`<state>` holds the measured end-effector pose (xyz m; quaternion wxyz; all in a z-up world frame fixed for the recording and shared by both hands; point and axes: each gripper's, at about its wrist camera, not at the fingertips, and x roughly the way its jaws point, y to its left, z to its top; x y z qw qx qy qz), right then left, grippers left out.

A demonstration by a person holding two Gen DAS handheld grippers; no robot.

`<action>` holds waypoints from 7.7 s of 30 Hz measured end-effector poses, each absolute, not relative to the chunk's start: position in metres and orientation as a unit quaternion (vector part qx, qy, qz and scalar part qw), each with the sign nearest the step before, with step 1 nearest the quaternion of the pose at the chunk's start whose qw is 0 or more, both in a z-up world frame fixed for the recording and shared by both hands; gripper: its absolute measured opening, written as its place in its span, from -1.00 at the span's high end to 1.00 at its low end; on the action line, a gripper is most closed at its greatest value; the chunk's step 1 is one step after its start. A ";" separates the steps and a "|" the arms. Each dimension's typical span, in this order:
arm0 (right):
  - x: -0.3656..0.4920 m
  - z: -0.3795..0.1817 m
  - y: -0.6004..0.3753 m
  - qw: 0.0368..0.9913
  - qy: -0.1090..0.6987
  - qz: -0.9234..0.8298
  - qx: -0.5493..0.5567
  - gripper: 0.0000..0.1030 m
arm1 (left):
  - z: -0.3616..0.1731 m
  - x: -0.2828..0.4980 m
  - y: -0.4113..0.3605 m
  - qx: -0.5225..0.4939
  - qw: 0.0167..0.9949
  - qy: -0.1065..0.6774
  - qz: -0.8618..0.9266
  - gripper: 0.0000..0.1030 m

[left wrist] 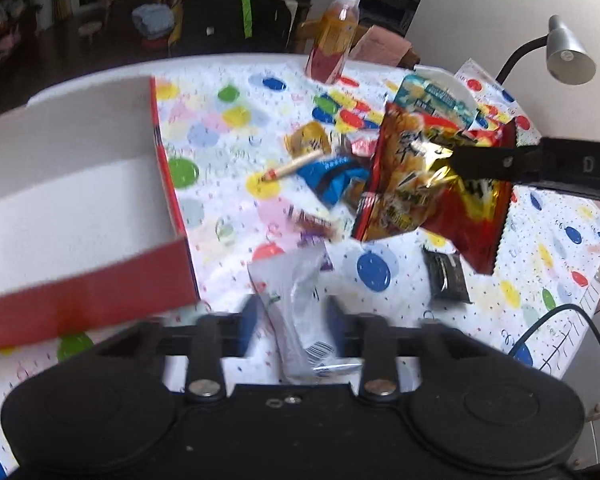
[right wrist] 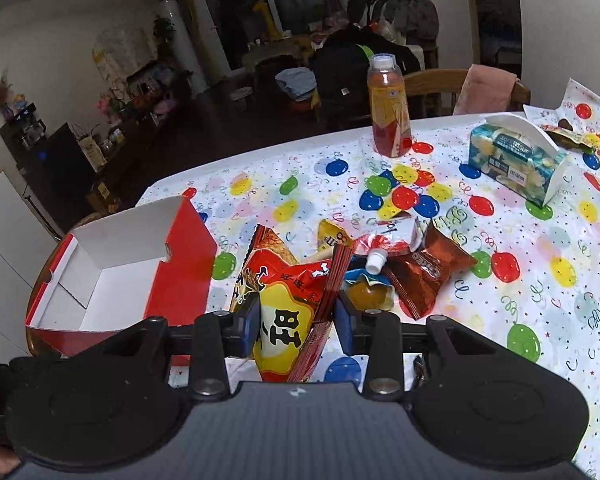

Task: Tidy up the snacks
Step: 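Lift the white pastry with the left tool while the right tool carries the chip bag toward the box, then lower both snacks into the red box and open both tools, then withdraw both tools from the box back over the table, then grasp the purple candy with the left tool while the right tool grasps the black snack packet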

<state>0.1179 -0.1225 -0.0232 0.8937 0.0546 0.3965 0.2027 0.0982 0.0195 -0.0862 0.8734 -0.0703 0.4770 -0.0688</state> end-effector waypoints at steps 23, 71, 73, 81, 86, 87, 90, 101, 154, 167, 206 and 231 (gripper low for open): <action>0.135 -0.031 -0.170 0.891 0.406 0.198 0.051 0.28 | -0.145 0.122 -0.012 -0.073 0.851 0.519 -0.024 0.89; 0.134 -0.017 0.087 0.871 0.354 0.335 -0.063 0.28 | -0.029 0.114 0.199 -0.077 0.901 0.411 0.117 0.89; 0.139 -0.027 0.098 0.867 0.364 0.332 -0.071 0.28 | -0.034 0.114 0.207 -0.074 0.897 0.419 0.122 0.89; 0.151 -0.059 0.129 0.850 0.397 0.334 -0.087 0.28 | -0.063 0.125 0.231 -0.059 0.883 0.447 0.129 0.89; 0.151 -0.074 0.139 0.841 0.412 0.336 -0.098 0.28 | -0.082 0.127 0.232 -0.050 0.872 0.471 0.124 0.89; 0.151 -0.078 0.141 0.839 0.416 0.336 -0.101 0.28 | -0.087 0.128 0.233 -0.049 0.869 0.476 0.122 0.89; 0.150 -0.086 0.146 0.831 0.426 0.338 -0.113 0.27 | -0.098 0.131 0.230 -0.044 0.864 0.488 0.116 0.88; 0.148 -0.096 0.152 0.826 0.441 0.325 -0.130 0.21 | -0.118 0.132 0.223 -0.041 0.847 0.519 0.103 0.66; 0.078 0.014 -0.058 0.921 0.318 0.225 -0.007 -0.73 | -0.003 0.070 0.086 -0.019 0.949 0.315 -0.024 -0.99; 0.078 -0.009 -0.146 0.930 0.325 0.170 -0.006 -0.73 | -0.022 0.090 0.016 -0.012 0.945 0.323 -0.056 -0.99; 0.154 -0.149 -0.194 0.846 0.518 0.123 0.041 -0.31 | -0.174 0.172 -0.062 -0.003 0.887 0.462 -0.023 0.27; 0.141 -0.120 -0.180 0.852 0.504 0.140 0.010 0.40 | -0.155 0.154 -0.046 -0.037 0.893 0.448 -0.040 0.69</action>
